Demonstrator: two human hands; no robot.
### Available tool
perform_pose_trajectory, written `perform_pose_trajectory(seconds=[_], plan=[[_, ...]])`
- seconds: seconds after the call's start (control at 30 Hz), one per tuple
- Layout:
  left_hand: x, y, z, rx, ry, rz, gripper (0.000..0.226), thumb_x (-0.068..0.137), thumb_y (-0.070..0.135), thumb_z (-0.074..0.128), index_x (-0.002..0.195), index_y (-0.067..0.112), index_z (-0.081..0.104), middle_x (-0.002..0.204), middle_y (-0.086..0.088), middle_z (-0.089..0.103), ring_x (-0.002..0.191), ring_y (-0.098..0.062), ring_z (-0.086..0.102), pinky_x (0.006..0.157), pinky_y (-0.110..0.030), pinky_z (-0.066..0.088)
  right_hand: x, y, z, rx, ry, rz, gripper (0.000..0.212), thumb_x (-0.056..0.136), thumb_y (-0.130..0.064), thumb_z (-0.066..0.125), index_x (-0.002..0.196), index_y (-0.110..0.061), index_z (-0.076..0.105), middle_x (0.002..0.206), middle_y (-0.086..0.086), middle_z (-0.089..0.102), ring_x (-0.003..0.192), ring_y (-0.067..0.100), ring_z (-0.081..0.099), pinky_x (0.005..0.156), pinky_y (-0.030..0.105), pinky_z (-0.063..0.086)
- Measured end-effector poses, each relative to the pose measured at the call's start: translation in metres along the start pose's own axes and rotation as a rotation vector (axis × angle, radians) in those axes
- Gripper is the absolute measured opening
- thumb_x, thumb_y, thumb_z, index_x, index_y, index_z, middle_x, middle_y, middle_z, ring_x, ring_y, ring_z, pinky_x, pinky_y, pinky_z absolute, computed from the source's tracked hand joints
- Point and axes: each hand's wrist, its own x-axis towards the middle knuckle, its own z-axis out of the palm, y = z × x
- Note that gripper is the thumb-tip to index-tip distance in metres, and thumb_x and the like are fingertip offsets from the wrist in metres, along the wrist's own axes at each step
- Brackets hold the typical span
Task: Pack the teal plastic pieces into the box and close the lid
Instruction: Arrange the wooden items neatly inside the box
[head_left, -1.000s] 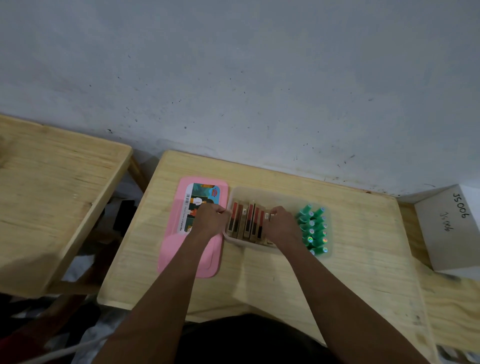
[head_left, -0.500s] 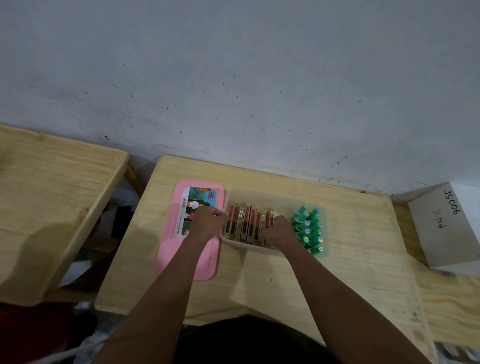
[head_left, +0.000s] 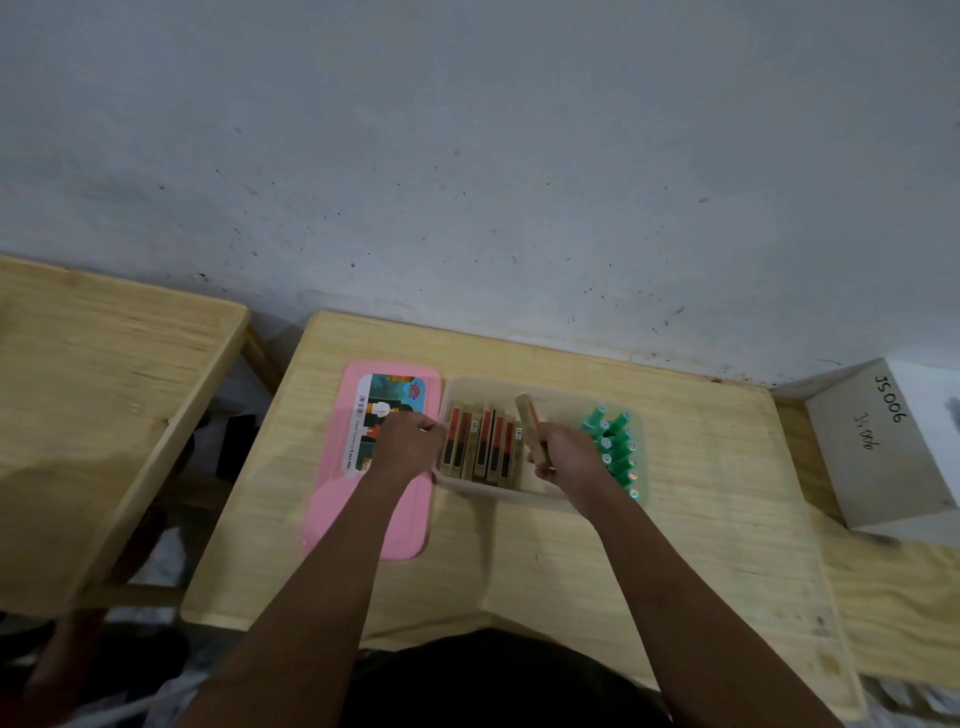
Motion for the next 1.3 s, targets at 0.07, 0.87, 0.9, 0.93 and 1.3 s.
perform_pose_trajectory(seconds=[0.07, 0.87, 0.9, 0.93, 1.3], plan=[[0.0, 0.0, 0.0, -0.007, -0.003, -0.01, 0.023, 0.09, 0.02, 0.06, 0.102, 0.001, 0.068, 0.098, -0.012, 0.064, 0.085, -0.024, 0.062, 0.081, -0.04, 0.057, -0.002, 0.002, 0.003, -0.03, -0.068, -0.019, 0.022, 0.093, -0.012, 0.05, 0.091, -0.01, 0.072, 0.077, 0.006, 0.063, 0.071, 0.018, 0.056, 0.067, 0.032, 0.05], [-0.002, 0.004, -0.002, 0.005, 0.006, -0.006, 0.024, 0.091, 0.02, 0.059, 0.098, 0.0, 0.069, 0.106, -0.012, 0.068, 0.087, -0.013, 0.054, 0.07, -0.026, 0.044, 0.027, -0.014, 0.052, -0.897, -0.081, -0.368, 0.028, 0.093, -0.032, 0.054, 0.116, -0.022, 0.067, 0.118, 0.001, 0.067, 0.105, 0.021, 0.063, 0.09, 0.036, 0.052], [-0.002, 0.004, -0.002, 0.006, 0.008, -0.003, 0.023, 0.091, 0.02, 0.059, 0.096, -0.001, 0.069, 0.105, -0.014, 0.069, 0.085, -0.013, 0.054, 0.068, -0.025, 0.043, 0.029, -0.016, 0.052, -0.927, -0.096, -0.373, 0.036, 0.093, -0.033, 0.053, 0.128, -0.024, 0.059, 0.129, 0.0, 0.062, 0.115, 0.023, 0.059, 0.095, 0.037, 0.049], [-0.002, 0.004, -0.002, 0.009, 0.007, -0.004, 0.023, 0.091, 0.019, 0.059, 0.095, 0.0, 0.069, 0.104, -0.014, 0.069, 0.083, -0.013, 0.054, 0.068, -0.025, 0.043, 0.03, -0.019, 0.052, -0.983, -0.125, -0.372, 0.041, 0.094, -0.033, 0.051, 0.135, -0.026, 0.052, 0.135, 0.0, 0.058, 0.12, 0.024, 0.056, 0.099, 0.039, 0.047], [-0.003, 0.006, -0.001, 0.029, 0.011, 0.003, 0.024, 0.091, 0.019, 0.059, 0.102, 0.0, 0.068, 0.114, -0.014, 0.066, 0.089, -0.011, 0.051, 0.074, -0.027, 0.046, 0.037, -0.024, 0.049, -1.141, -0.187, -0.361, 0.032, 0.091, -0.031, 0.044, 0.119, -0.025, 0.058, 0.118, 0.0, 0.065, 0.104, 0.023, 0.06, 0.083, 0.037, 0.048]])
